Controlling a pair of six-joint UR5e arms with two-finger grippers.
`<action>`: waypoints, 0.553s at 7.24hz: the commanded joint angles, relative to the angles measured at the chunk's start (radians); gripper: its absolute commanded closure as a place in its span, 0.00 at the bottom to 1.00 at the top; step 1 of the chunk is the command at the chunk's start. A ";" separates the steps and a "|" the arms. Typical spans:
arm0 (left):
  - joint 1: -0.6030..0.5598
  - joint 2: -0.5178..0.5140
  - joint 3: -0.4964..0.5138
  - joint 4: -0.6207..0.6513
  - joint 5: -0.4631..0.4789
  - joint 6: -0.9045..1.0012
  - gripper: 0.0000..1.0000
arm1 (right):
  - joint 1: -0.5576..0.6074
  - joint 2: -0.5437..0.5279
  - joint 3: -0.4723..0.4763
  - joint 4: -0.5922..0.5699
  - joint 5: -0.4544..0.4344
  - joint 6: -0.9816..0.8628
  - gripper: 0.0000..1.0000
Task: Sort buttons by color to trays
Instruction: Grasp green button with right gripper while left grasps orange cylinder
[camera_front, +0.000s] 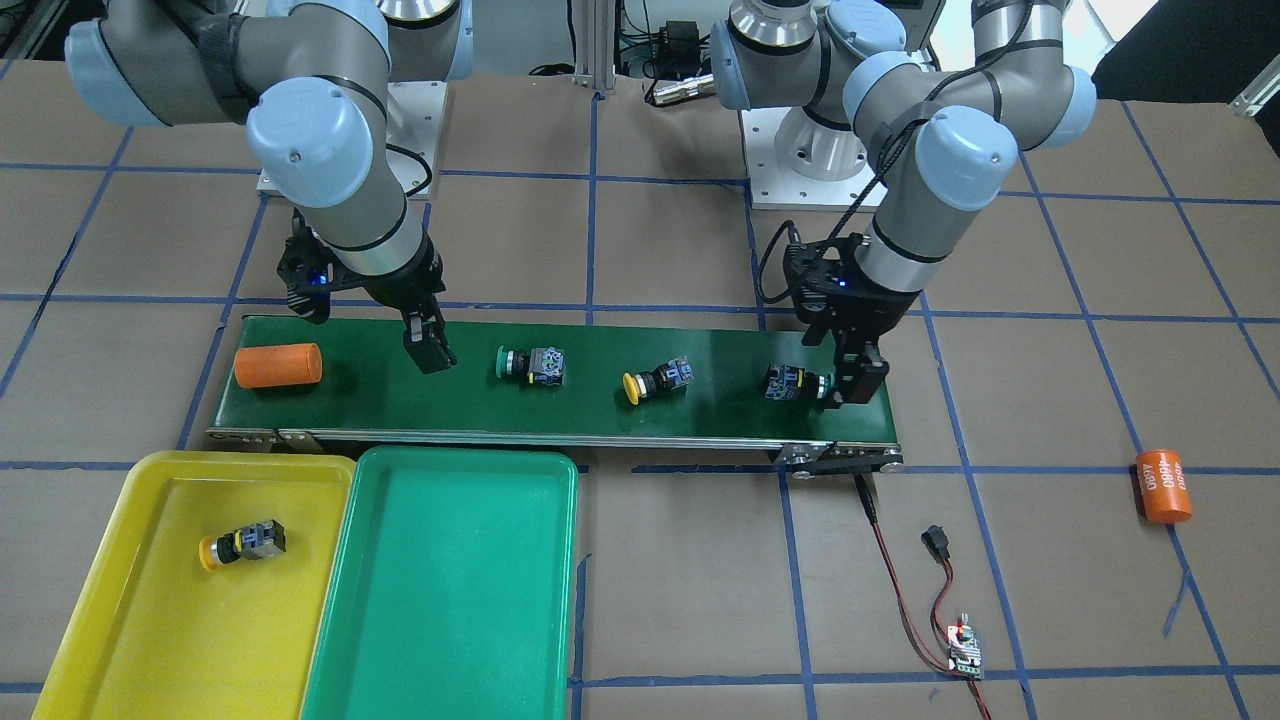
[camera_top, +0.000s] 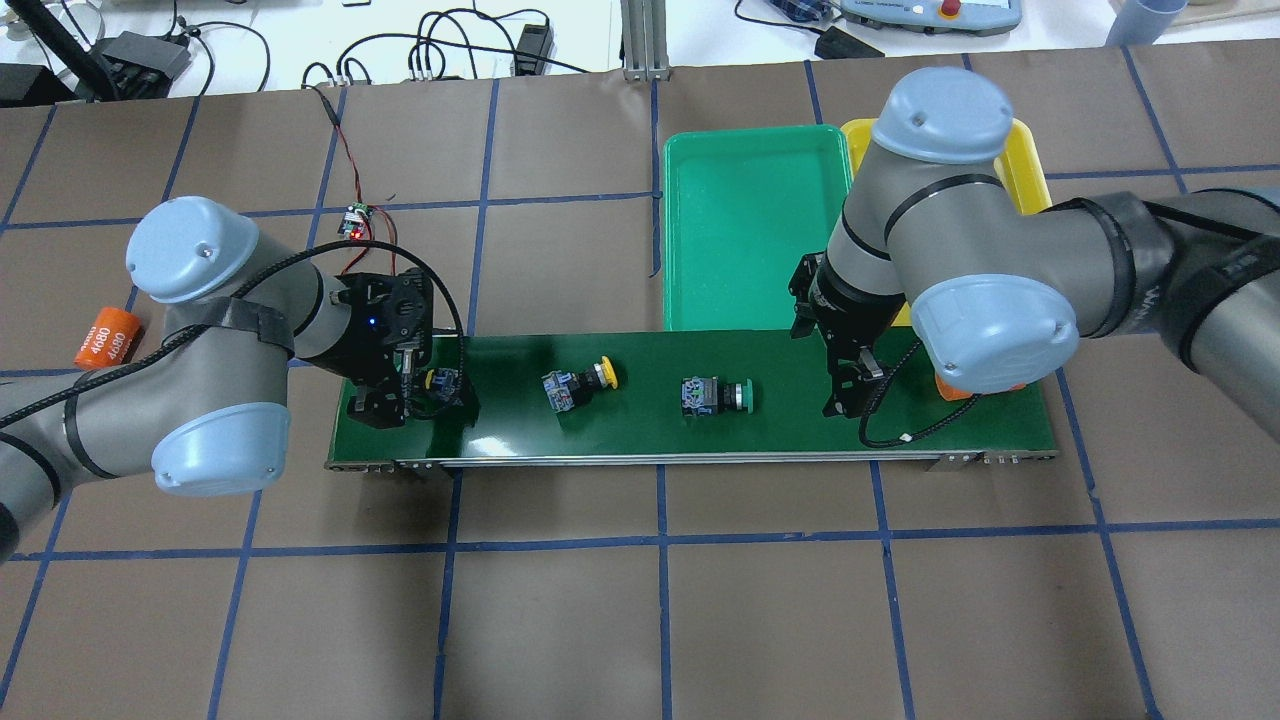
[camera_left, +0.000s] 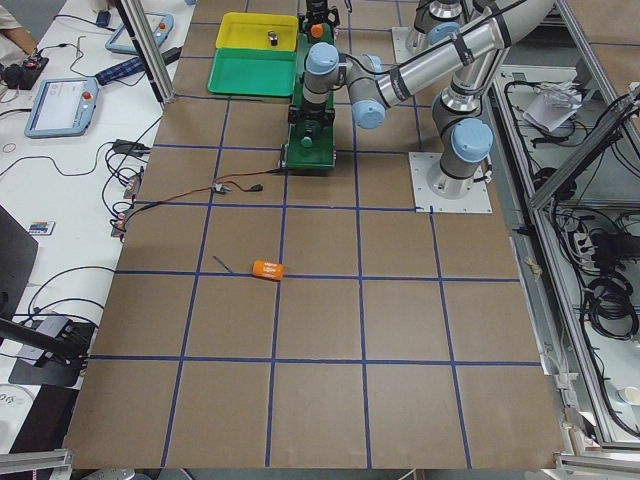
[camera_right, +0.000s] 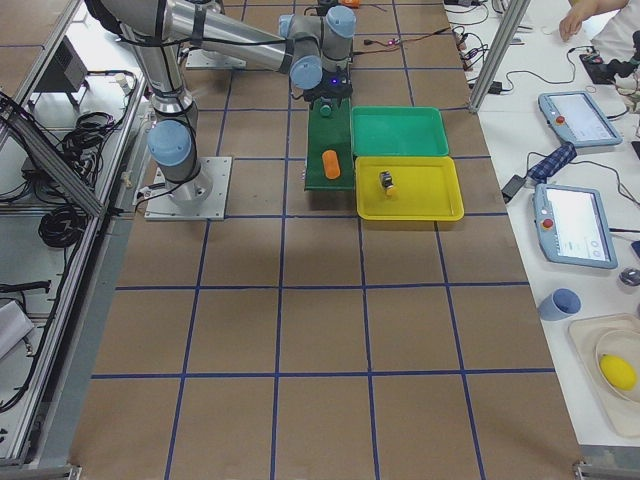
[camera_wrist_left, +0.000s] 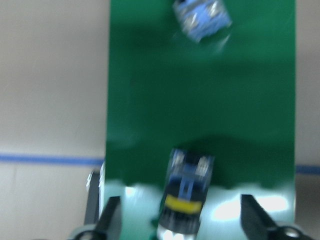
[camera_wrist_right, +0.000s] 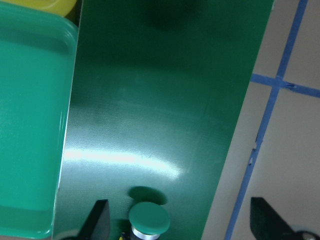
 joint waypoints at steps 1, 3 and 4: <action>0.272 -0.021 0.013 0.001 -0.019 -0.005 0.00 | 0.052 0.084 -0.001 -0.122 -0.003 0.095 0.00; 0.501 -0.064 0.053 -0.005 -0.064 -0.014 0.00 | 0.070 0.098 0.000 -0.124 -0.001 0.109 0.00; 0.554 -0.140 0.115 0.000 -0.055 -0.063 0.00 | 0.072 0.109 0.000 -0.126 0.000 0.109 0.00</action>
